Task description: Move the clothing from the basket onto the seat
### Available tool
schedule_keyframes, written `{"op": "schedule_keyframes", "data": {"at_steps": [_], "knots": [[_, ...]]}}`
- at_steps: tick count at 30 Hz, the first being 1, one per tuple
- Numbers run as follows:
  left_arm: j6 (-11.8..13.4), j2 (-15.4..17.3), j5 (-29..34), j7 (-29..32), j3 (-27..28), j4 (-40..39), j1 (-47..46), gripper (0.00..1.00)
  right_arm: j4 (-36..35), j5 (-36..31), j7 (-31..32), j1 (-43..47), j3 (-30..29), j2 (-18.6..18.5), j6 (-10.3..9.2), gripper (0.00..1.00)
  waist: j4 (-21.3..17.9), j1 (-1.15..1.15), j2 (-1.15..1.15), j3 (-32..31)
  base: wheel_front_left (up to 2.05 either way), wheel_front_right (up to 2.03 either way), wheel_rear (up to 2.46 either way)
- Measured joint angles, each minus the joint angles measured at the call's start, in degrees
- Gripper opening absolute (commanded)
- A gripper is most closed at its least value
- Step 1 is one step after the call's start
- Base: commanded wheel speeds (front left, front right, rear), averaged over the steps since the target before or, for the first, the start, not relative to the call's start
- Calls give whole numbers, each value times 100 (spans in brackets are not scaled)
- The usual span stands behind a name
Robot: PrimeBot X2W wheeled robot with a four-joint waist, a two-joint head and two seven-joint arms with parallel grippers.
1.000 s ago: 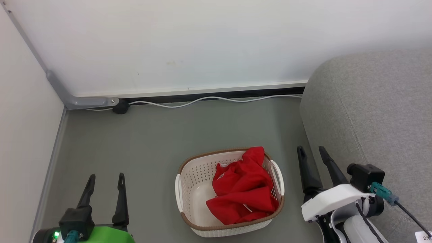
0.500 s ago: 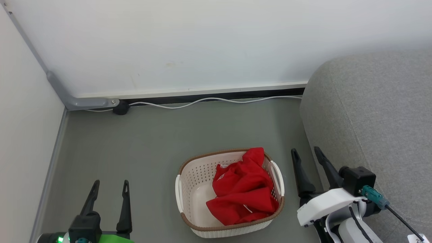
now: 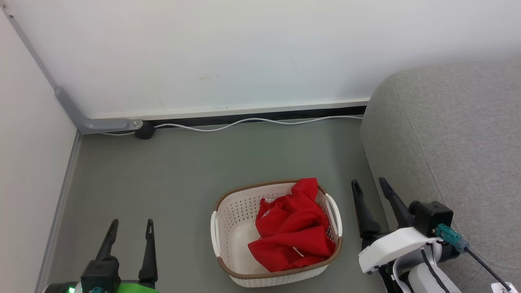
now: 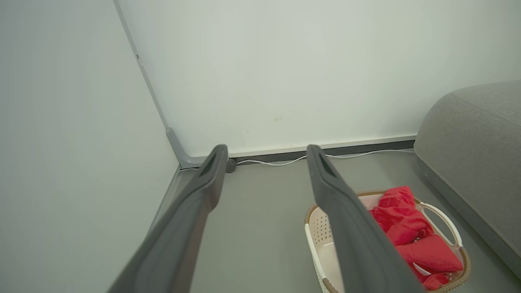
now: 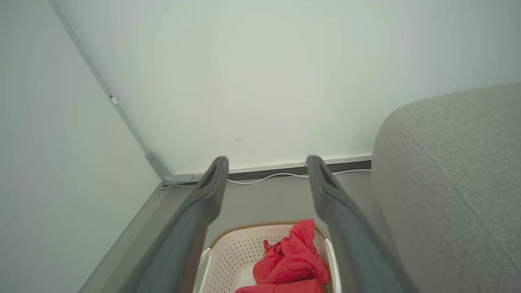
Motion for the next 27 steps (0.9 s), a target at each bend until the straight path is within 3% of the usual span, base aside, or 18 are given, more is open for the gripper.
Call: {"op": "schedule_keyframes", "data": {"at_steps": [15,27], "knots": [[-8,-14,0,0,66,-7,-1,100,-43,-69,0,-24,12,7,23,100,-14,0,0,138,0,0,0],[-216,68,89,0,-67,15,-346,100,-469,-252,-26,-451,-225,-123,27,100,-52,0,0,699,0,0,0]]}}
